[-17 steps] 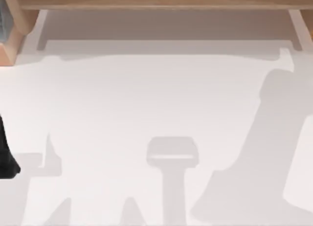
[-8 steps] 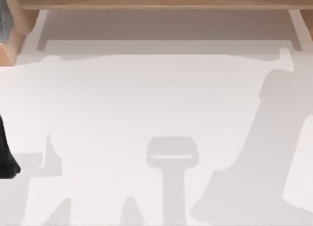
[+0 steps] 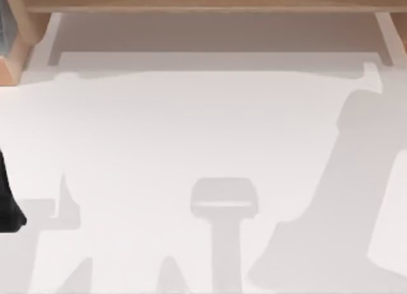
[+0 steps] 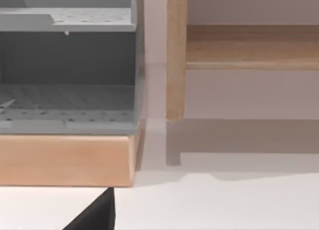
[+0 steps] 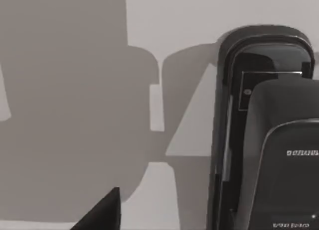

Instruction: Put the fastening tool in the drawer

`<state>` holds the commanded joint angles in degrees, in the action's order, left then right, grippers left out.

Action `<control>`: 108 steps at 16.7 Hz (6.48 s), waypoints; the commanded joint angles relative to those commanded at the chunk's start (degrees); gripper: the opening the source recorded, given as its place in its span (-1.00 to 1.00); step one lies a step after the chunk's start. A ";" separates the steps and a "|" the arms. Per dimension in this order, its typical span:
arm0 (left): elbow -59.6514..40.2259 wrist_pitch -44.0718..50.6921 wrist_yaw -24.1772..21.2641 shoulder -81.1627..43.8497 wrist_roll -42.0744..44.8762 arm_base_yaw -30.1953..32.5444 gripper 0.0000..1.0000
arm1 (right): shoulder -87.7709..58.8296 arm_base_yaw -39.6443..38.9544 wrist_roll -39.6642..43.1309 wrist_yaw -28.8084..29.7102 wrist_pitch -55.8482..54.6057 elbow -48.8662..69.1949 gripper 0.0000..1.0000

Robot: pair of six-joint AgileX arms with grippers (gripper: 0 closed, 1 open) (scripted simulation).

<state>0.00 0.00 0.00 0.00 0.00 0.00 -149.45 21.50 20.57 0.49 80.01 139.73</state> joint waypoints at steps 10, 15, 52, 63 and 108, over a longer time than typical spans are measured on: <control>0.00 0.00 0.00 0.00 0.00 0.00 1.00 | 19.55 4.49 14.45 -7.12 -22.43 -15.90 1.00; 0.00 0.00 0.00 0.00 0.00 0.00 1.00 | 30.21 13.63 26.73 -12.44 -49.01 -33.14 1.00; 0.00 0.00 0.00 0.00 0.00 0.00 1.00 | 31.38 17.97 68.40 -38.04 -169.32 -110.34 1.00; 0.00 0.00 0.00 0.00 0.00 0.00 1.00 | 31.38 17.97 68.40 -38.04 -169.32 -110.34 -0.21; 0.00 0.00 0.00 0.00 0.00 0.00 1.00 | 18.47 6.17 68.47 -25.45 -150.45 -79.86 -1.00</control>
<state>0.00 0.00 0.00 0.00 0.00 0.00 -130.98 27.67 89.04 -24.96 -70.45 59.87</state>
